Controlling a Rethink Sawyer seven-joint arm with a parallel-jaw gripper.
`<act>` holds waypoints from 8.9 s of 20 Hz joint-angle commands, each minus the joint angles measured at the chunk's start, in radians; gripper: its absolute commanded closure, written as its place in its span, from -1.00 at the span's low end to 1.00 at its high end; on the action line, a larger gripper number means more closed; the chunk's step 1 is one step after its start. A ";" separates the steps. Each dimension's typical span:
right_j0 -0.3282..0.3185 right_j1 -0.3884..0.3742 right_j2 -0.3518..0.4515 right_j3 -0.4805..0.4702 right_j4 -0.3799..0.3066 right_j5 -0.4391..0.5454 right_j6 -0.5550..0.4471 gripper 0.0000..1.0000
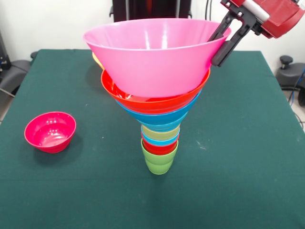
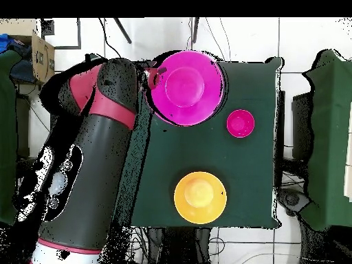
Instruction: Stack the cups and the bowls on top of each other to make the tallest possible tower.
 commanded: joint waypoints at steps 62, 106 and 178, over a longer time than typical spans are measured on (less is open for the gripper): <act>-0.023 -0.024 0.134 0.071 -0.041 0.111 -0.088 1.00; -0.019 -0.038 0.165 0.137 -0.061 0.110 -0.126 1.00; 0.001 0.011 0.141 0.154 -0.068 -0.014 -0.022 1.00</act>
